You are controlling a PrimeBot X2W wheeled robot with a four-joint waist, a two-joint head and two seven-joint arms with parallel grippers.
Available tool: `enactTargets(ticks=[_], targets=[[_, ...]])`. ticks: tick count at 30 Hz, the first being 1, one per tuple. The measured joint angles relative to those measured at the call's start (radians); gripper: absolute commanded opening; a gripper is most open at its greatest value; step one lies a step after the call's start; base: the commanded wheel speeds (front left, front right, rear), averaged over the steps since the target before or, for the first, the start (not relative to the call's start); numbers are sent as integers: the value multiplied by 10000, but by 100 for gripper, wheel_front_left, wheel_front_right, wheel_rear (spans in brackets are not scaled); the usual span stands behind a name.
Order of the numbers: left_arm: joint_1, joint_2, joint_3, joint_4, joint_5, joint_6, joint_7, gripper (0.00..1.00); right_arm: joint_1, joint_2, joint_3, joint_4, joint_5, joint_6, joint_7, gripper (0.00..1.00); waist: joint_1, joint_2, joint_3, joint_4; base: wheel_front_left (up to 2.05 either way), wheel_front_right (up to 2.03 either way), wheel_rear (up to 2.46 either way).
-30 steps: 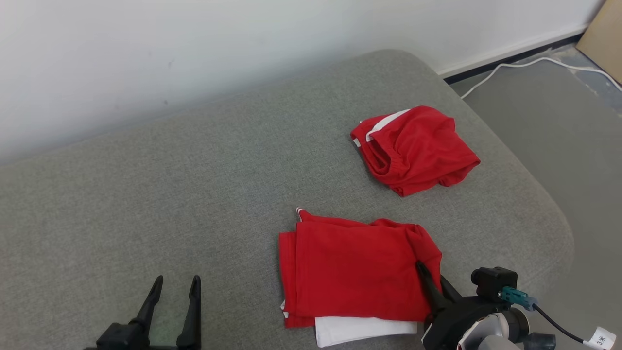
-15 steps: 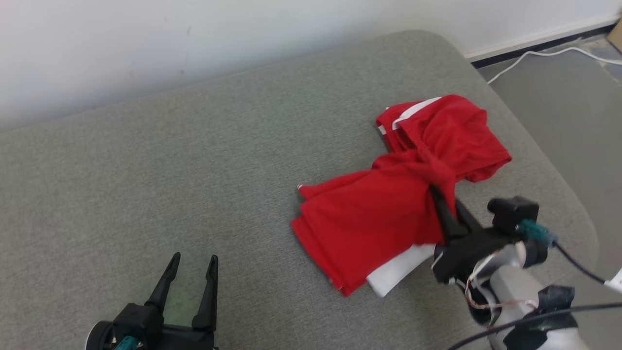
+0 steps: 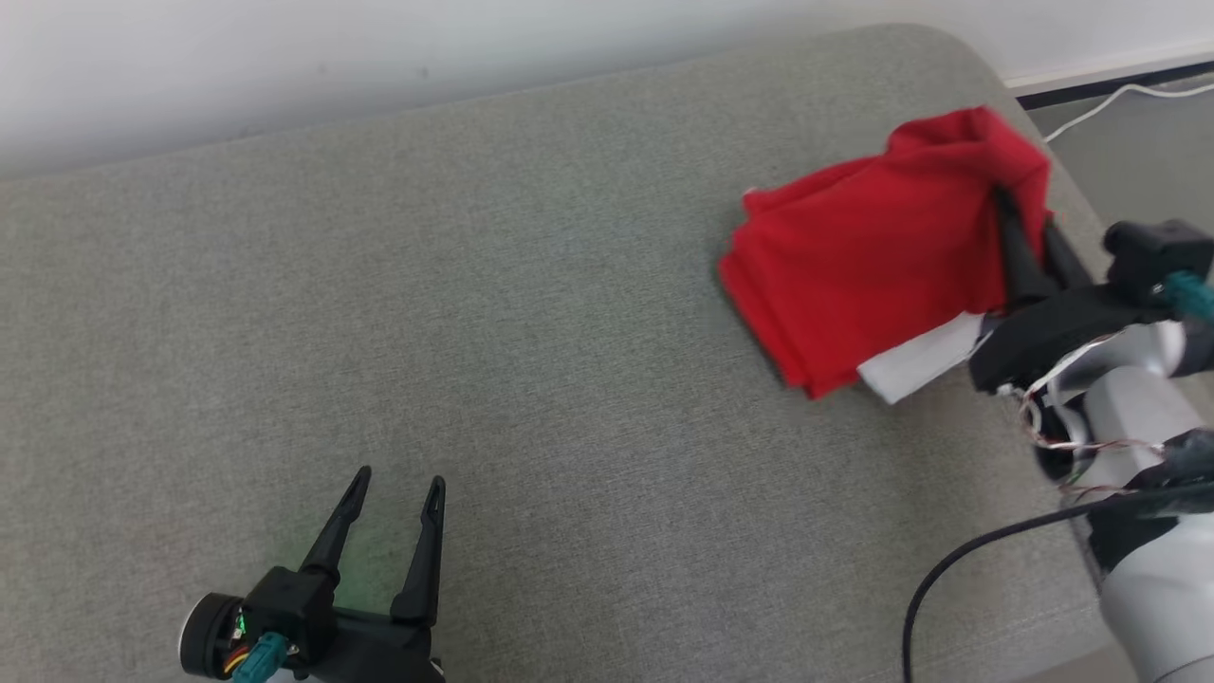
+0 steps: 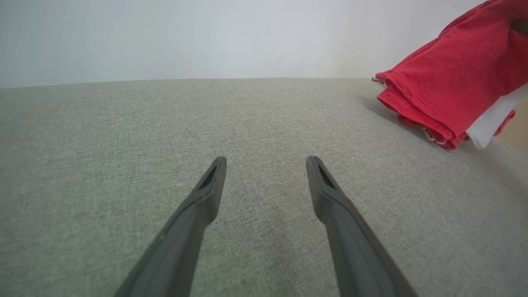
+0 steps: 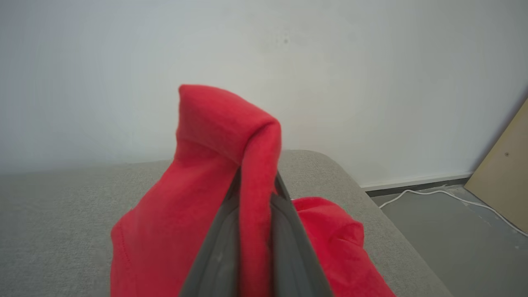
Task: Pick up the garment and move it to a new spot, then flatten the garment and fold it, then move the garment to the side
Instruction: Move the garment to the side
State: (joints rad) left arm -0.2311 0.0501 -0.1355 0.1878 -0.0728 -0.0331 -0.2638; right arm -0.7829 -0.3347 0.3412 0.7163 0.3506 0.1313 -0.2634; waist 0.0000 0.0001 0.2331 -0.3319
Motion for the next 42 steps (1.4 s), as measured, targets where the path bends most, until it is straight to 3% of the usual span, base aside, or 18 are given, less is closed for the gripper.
enactTargets(ticks=[12,20,22,23,29,33,38,42], targets=[[-221,-2,-113,-44,125,-6,0,100,-1299,-1139,-1396,1718,-1430,0,0,0,0,0,423,492,0,0,0],[-358,0,-105,-69,257,-84,0,100,-1779,-1348,-2541,2683,-2688,0,0,0,0,-1,776,933,0,0,0],[-368,0,-109,-82,299,-90,0,100,-1826,-1381,-2938,2784,-3129,0,0,35,0,-1,876,1030,0,0,0],[-383,0,-111,-88,299,-92,0,100,-1862,-1388,-3196,2790,-3329,0,0,96,1,0,927,1079,0,0,0],[-410,0,-31,-128,345,-107,0,100,-1717,-1329,-4740,2293,-4976,0,-4,100,0,-1,1107,1391,0,0,0],[-410,0,4,-203,410,-90,0,100,-1408,-825,-5450,1718,-5624,0,-2,100,1,-1,1110,1540,0,0,0],[-383,2,40,-215,393,-2,0,100,-1026,-236,-5375,966,-5682,0,-4,100,0,-1,938,1593,0,0,0],[-281,2,82,-205,320,86,0,100,-488,105,-4704,311,-5104,0,-4,100,1,-1,685,1598,0,0,0]])
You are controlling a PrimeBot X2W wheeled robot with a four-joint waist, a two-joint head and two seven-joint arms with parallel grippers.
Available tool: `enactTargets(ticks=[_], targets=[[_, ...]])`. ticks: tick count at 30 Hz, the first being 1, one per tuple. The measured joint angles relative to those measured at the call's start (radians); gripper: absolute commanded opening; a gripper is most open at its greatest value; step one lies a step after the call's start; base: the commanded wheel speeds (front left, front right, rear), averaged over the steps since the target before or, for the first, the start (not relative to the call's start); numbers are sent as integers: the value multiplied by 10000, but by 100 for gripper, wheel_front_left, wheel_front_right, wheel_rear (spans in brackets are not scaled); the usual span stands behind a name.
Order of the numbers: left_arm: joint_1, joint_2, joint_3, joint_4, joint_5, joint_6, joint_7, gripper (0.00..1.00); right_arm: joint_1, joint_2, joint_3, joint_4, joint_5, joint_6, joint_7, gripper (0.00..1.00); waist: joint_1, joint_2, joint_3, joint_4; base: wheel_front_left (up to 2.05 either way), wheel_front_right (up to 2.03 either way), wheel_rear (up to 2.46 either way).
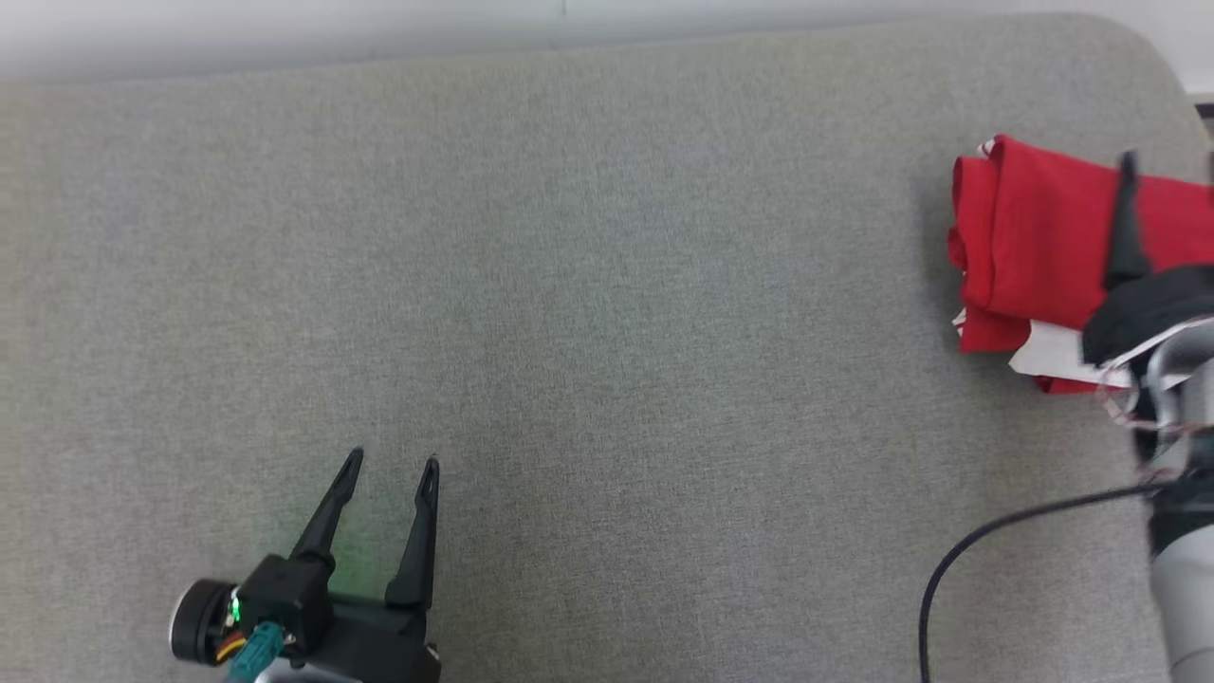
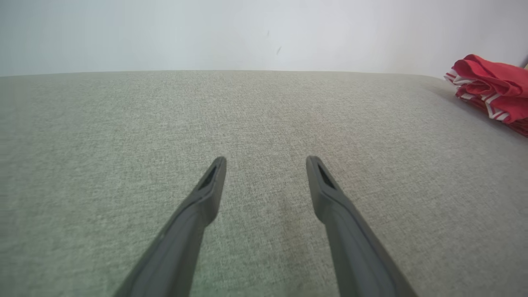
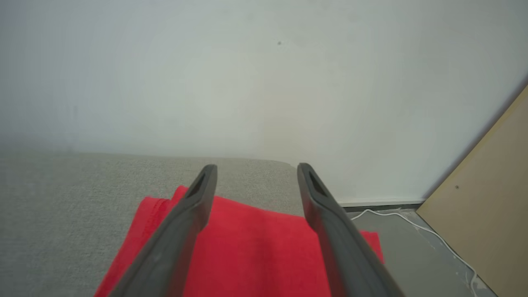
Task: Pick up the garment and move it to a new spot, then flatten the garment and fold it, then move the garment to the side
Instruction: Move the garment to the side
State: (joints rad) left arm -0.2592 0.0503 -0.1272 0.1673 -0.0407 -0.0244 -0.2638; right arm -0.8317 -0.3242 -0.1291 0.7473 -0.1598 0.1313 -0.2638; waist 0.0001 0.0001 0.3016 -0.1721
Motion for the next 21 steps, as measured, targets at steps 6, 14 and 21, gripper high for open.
enactTargets(ticks=[6,14,21], targets=[[357,0,104,48,-169,174,0,100,1009,219,1356,-844,1271,0,0,100,-2,0,-523,-7,0,0,0],[967,2,405,104,-295,426,0,100,2452,660,2376,-1743,2431,0,2,100,-2,-1,-1358,44,0,0,0],[1453,2,809,238,-357,523,0,100,3512,1237,2847,-2403,2819,0,0,100,-3,-1,-2033,125,0,0,0]])
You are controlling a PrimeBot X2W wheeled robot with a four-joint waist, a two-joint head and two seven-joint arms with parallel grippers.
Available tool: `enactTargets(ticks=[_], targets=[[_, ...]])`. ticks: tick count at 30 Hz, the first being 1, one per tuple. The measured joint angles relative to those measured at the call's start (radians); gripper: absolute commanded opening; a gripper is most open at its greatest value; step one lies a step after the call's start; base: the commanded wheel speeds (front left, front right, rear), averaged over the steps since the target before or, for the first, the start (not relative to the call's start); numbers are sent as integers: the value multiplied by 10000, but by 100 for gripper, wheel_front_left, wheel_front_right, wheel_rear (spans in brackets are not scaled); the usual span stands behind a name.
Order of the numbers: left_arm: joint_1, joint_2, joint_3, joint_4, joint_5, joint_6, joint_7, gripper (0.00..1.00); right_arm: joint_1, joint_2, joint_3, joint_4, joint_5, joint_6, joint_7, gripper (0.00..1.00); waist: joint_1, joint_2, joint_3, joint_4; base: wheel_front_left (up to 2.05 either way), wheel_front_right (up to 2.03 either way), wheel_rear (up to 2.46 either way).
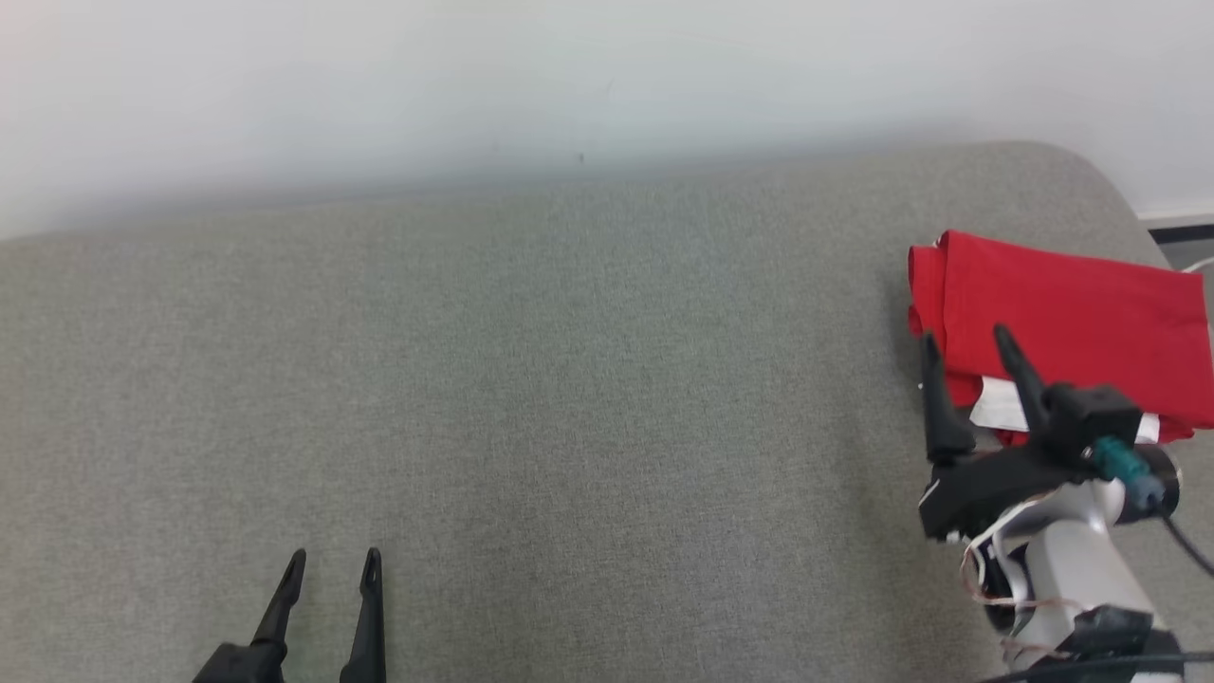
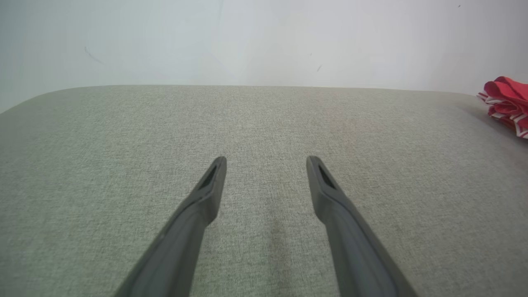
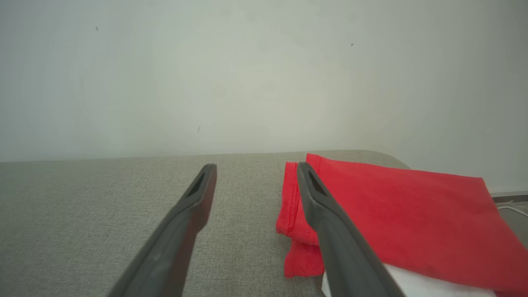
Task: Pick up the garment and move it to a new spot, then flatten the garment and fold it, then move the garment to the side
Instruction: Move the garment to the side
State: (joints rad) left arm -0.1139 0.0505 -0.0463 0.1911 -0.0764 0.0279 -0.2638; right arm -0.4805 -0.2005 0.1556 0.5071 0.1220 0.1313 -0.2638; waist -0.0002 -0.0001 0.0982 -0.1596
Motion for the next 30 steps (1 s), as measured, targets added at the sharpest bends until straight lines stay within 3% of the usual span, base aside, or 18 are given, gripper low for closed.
enactTargets(ticks=[17,30], targets=[[765,0,614,13,128,449,0,100,1862,663,543,-403,249,0,0,100,0,0,-963,13,0,0,0],[1033,0,982,17,255,621,0,100,2672,773,805,-462,322,0,0,100,2,0,-1353,178,0,0,0]])
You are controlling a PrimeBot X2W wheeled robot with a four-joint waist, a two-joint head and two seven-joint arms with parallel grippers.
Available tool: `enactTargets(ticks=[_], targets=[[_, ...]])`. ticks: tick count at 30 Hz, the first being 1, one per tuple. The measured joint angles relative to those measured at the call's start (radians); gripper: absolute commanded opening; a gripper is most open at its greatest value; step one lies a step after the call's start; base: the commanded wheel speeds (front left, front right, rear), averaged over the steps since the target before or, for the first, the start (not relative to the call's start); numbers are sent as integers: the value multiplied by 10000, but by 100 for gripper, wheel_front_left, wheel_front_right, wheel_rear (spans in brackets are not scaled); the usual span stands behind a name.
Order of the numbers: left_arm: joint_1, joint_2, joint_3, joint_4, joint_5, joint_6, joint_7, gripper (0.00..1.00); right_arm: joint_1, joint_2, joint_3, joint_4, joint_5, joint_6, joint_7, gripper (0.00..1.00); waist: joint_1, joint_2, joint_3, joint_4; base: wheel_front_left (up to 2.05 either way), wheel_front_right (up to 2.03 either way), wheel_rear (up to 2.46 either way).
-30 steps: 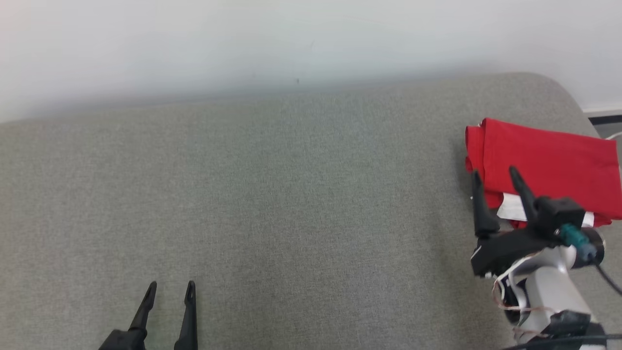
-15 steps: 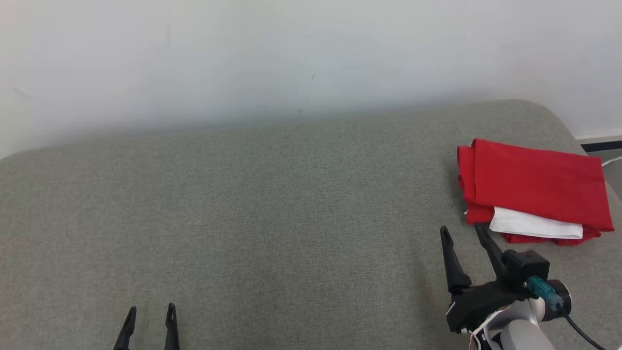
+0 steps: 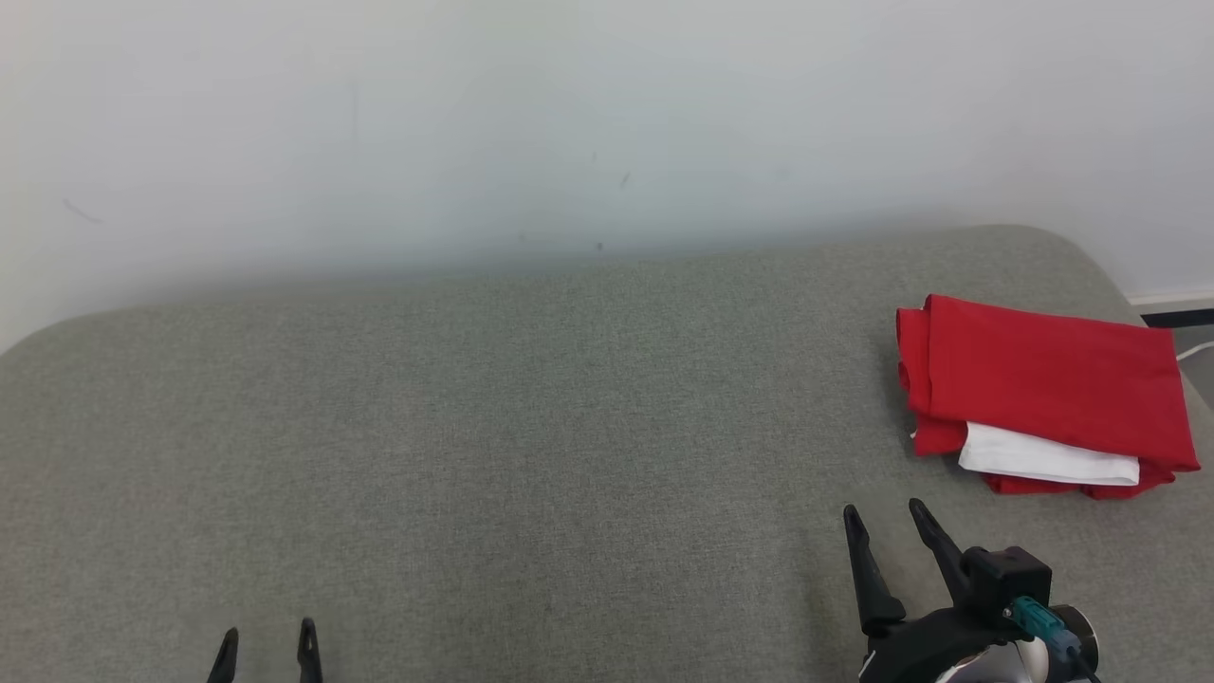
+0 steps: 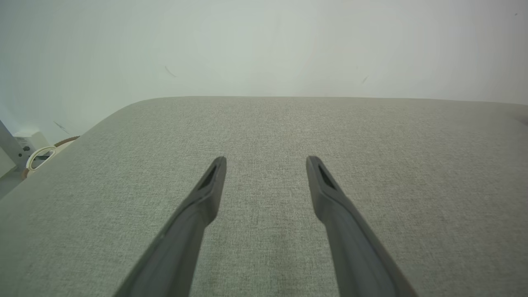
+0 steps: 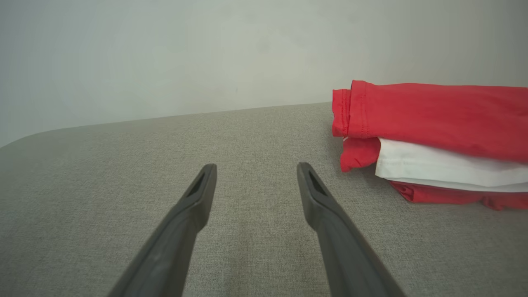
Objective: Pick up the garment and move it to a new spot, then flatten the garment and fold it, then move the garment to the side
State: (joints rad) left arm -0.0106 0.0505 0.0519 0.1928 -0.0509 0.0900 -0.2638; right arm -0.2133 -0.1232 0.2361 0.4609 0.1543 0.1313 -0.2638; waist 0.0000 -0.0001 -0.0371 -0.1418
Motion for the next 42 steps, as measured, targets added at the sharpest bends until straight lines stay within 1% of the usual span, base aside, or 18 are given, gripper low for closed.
enactTargets(ticks=[8,12,23,32,36,42], targets=[[252,0,125,-6,-8,176,0,100,208,8,-8,-301,-52,0,0,100,0,1,-93,97,0,0,0],[267,0,125,8,6,228,0,100,233,21,-128,-453,-257,0,0,100,0,1,-79,118,0,0,0],[270,0,209,86,90,215,0,100,347,88,-188,-278,-585,0,0,100,0,1,-92,144,0,0,0],[279,0,284,146,253,138,0,100,346,65,-40,-174,-614,0,0,100,0,1,-136,124,0,0,0],[293,0,288,205,249,111,0,100,348,50,-305,-71,-792,0,0,100,0,1,-190,117,0,0,0],[294,0,320,251,259,96,0,100,346,151,-318,-8,-849,0,0,100,0,1,-241,115,0,0,0]])
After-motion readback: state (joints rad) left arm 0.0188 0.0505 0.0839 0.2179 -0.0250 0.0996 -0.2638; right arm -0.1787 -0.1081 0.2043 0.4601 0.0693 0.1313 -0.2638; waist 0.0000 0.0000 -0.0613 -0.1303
